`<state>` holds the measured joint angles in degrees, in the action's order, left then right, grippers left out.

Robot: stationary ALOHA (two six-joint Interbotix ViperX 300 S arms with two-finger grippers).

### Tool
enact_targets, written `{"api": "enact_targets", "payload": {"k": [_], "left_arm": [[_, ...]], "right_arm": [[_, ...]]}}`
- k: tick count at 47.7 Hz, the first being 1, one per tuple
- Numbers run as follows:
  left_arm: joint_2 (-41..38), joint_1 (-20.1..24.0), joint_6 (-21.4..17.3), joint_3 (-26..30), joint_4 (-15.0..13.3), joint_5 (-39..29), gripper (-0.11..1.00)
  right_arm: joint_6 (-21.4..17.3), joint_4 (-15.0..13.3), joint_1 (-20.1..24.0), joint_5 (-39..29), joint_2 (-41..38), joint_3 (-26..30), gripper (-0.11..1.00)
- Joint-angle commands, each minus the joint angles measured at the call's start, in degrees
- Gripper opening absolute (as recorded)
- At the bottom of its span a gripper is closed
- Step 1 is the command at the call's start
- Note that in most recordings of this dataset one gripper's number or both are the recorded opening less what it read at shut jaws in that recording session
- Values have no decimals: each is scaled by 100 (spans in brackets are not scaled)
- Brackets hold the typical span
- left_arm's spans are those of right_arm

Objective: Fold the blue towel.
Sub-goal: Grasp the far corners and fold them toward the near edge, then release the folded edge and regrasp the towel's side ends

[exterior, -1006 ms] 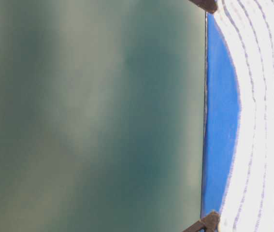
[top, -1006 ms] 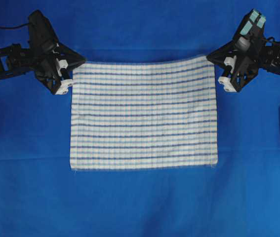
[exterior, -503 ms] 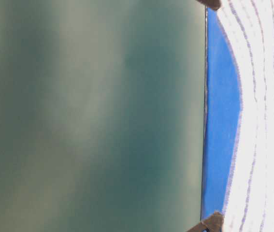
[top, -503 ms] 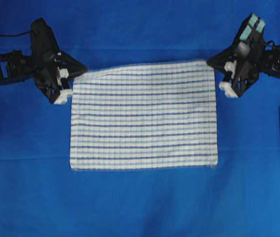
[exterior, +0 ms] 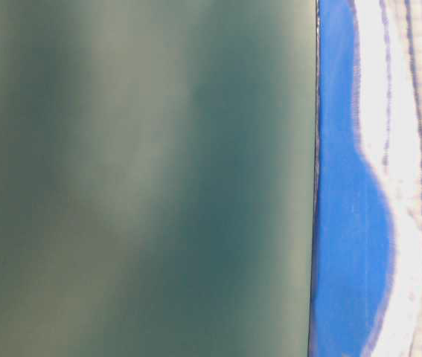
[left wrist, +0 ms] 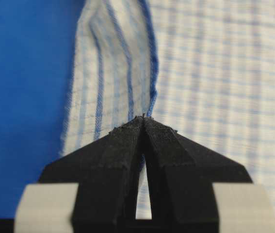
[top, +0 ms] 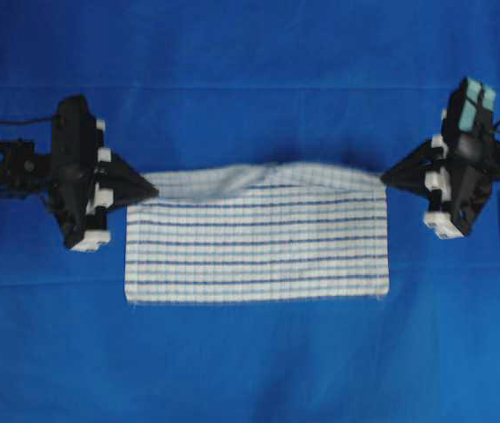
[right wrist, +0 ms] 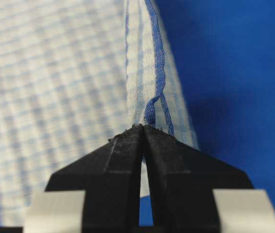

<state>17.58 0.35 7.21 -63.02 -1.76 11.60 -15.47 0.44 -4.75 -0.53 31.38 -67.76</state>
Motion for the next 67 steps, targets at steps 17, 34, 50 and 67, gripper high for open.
{"api": "enact_targets", "payload": {"k": [17,34,50,67], "left_arm": [[167,-1151,703,35,9,-255,0],[-132,-1433,756,44,9,-255,0],[-404,-1433,747,70,9,-255,0],[-343,-1354,729,70,9,-255,31]], "right_arm": [[-536,18,1213,-220,-44,79,3],[-826,9,1600,-220,-633,272,3],[-870,18,1819,-220,-1151,563,3],[-1143,9,1863,-308,-1266,668,18]]}}
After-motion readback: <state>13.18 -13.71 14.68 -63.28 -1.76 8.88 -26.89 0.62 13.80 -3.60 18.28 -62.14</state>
